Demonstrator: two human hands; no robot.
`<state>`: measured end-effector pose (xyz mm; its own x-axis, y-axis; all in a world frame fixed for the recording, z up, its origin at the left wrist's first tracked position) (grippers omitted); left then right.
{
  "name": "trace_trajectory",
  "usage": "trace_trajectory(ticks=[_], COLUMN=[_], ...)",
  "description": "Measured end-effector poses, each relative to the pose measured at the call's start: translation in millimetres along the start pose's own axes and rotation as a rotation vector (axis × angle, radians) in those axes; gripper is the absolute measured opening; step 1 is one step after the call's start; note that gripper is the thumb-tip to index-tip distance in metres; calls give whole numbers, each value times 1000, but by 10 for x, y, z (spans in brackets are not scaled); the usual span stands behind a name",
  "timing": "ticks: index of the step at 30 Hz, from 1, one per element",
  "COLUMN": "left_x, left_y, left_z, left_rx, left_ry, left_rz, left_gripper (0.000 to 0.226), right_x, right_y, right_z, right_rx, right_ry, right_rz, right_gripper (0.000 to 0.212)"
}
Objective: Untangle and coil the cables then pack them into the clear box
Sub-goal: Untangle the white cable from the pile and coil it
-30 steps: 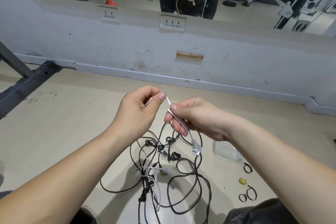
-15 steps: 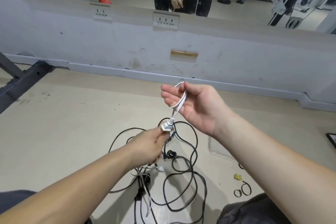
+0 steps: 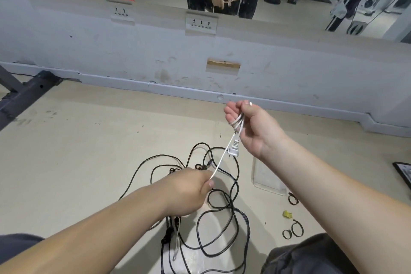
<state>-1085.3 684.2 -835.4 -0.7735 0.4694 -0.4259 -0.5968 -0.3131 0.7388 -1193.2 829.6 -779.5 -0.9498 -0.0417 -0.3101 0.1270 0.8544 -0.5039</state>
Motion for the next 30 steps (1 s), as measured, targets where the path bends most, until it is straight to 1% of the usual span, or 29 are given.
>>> trace_trajectory(ticks=[2,3,4,6,8,10,12,14,15,17,19,20,24,26,29,30], left_x=[-3,-13,-26,-87,-193,-321,-409,-430,-417,-360,-268,-236,-175,-149,-137,-145], left_y=[110,190,271,449,692,931,1089,1172,1187,1157,1032,968,787,717,648,649], left_z=[-57,-53,-25,73,134,112,10,-123,-170,-194,-163,-138,-93,-78,-2,-6], left_rx=[155,195,203,173,159,161,85,-73,-153,-343,-557,-624,-742,-794,-885,-906], left_ry=[36,35,10,-73,-146,-190,-182,-139,-118,-125,-160,-159,-112,-89,-81,-67], left_rz=[49,90,140,270,465,664,786,851,861,811,681,621,467,414,427,464], left_gripper=[22,22,21,18,14,9,9,10,12,17,24,27,36,42,36,46], right_x=[-50,-74,-94,-121,-140,-167,-262,-404,-475,-573,-610,-615,-607,-563,-491,-476], right_y=[-69,-84,-83,-52,-25,-79,-268,-470,-556,-669,-674,-653,-571,-537,-505,-502], right_z=[47,68,87,119,152,199,266,336,358,366,340,332,314,266,177,168], right_rx=[-250,-391,-507,-660,-712,-712,-693,-665,-649,-586,-506,-472,-368,-278,-235,-233], right_ry=[55,91,114,112,65,2,-43,-91,-105,-108,-113,-122,-180,-189,-156,-155], right_rz=[-63,-79,-85,-82,-97,-162,-318,-463,-520,-582,-560,-540,-485,-422,-317,-291], right_gripper=[15,12,11,12,14,16,26,41,44,36,30,30,31,30,29,29])
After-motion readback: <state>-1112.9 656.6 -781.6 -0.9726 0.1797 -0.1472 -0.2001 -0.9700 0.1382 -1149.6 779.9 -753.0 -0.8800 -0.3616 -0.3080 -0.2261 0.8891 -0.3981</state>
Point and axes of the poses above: each hand's wrist, its own x-axis towards the middle knuckle, its own y-axis out of the back of the hand, z = x × y, the point moved 7 cm from there along x, towards the middle knuckle, and after that the axes turned 4 degrees about -z, right-handed, at the moved point
